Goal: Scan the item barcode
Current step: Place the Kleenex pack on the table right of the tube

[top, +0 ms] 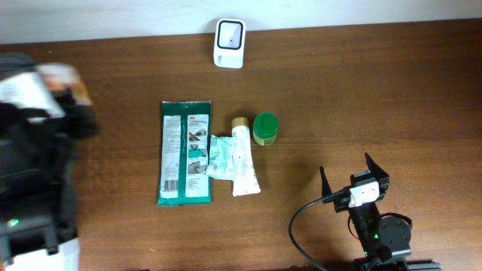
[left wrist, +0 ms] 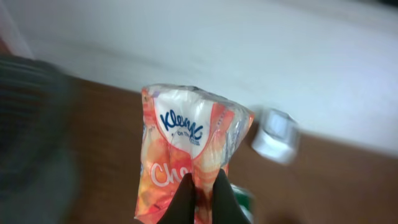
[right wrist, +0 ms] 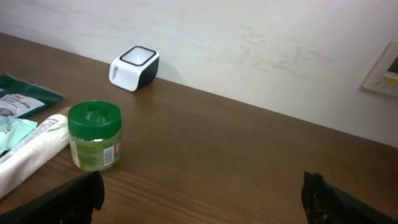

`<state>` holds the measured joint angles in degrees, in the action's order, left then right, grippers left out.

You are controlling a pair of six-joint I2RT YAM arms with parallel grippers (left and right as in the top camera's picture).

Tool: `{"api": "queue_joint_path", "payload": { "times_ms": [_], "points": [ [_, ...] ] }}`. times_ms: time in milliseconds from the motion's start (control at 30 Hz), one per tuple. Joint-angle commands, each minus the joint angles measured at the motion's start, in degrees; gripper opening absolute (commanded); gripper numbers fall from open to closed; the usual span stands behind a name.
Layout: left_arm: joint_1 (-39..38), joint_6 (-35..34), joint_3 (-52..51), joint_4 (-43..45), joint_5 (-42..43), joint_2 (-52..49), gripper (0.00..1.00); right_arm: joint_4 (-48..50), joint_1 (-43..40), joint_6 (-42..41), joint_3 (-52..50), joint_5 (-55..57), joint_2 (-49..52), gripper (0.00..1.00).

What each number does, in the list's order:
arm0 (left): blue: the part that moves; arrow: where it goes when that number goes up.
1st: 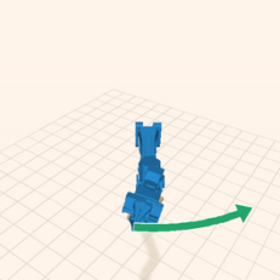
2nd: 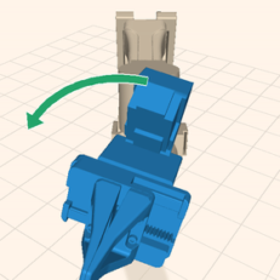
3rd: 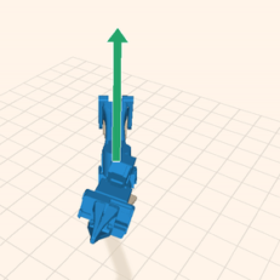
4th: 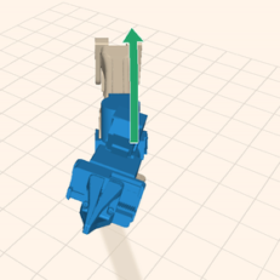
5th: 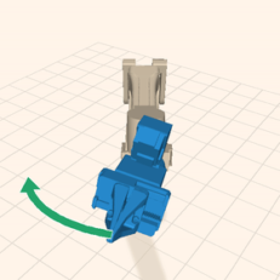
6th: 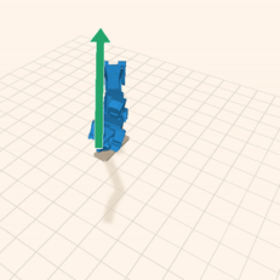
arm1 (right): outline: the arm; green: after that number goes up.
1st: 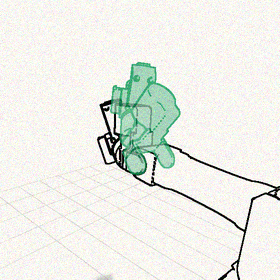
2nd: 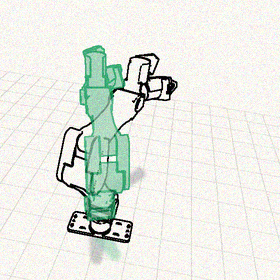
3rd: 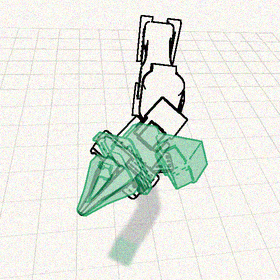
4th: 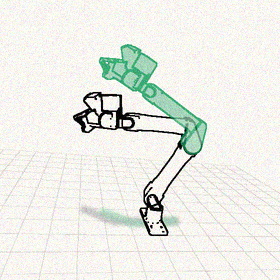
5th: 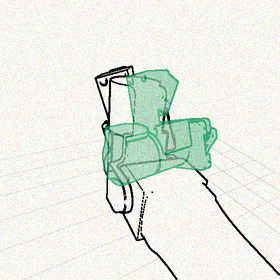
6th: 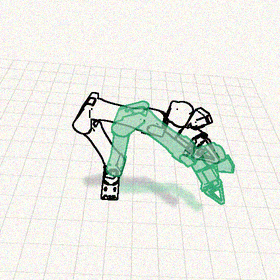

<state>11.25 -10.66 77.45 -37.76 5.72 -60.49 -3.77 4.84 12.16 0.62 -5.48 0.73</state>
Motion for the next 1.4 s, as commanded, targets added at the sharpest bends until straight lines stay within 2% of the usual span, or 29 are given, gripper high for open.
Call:
{"api": "queue_joint_path", "payload": {
  "times_ms": [0, 200, 433, 533, 700, 800, 833, 867, 900, 1000, 1100, 1267, 1367],
  "points": [
    [-13.42, -1.75, -3.32, -2.43, 1.81, -4.11, 0.00, -0.26, 0.39, -0.61, -0.31, -0.28, -0.37, 0.98],
    [-30.18, -6.71, -7.04, -1.95, 1.84, -19.52, 0.00, -0.26, 0.39, -0.61, -0.31, -0.28, -0.37, 0.99],
    [-46.40, -19.17, -7.04, -1.40, 1.75, -29.09, 0.00, -0.26, 0.39, -0.61, -0.31, -0.28, -0.37, 0.99],
    [-53.44, -19.85, -7.04, 4.66, 0.70, -36.17, 0.00, -0.26, 0.39, -0.61, -0.31, -0.28, -0.37, 0.98],
    [-54.97, -29.75, -7.04, 8.85, 0.50, -43.41, 0.00, -0.26, 0.39, -0.61, -0.31, -0.28, -0.37, 0.98],
    [-54.97, -30.53, -7.02, 8.87, 0.74, -44.48, 0.02, -0.26, 0.39, -0.61, -0.31, -0.28, -0.37, 0.98],
    [-54.97, -30.53, -7.02, 9.27, 0.98, -44.48, 0.47, -0.26, 0.39, -0.61, -0.31, -0.28, -0.37, 0.98],
    [-54.97, -30.51, -7.02, 9.27, 1.01, -44.48, 0.86, -0.26, 0.39, -0.61, -0.31, -0.28, -0.37, 0.98],
    [-54.97, -30.49, -6.97, 9.27, 1.81, -44.37, 0.94, -0.26, 0.39, -0.61, -0.31, -0.28, -0.37, 0.99],
    [-54.95, -28.30, -5.97, 8.96, 2.05, -43.21, 0.97, -0.26, 0.39, -0.61, -0.31, -0.28, -0.37, 0.98],
    [-52.28, -19.23, -2.23, 3.82, 2.01, -37.00, 0.97, -0.26, 0.39, -0.61, -0.31, -0.28, -0.37, 0.98],
    [-38.84, -5.16, 0.98, -8.79, 1.73, -23.04, 1.00, -0.26, 0.39, -0.61, -0.31, -0.28, -0.37, 0.98],
    [-27.52, 6.82, 0.96, -14.47, -0.55, -20.55, 0.99, -0.26, 0.39, -0.61, -0.31, -0.28, -0.37, 0.98]
  ]
}}
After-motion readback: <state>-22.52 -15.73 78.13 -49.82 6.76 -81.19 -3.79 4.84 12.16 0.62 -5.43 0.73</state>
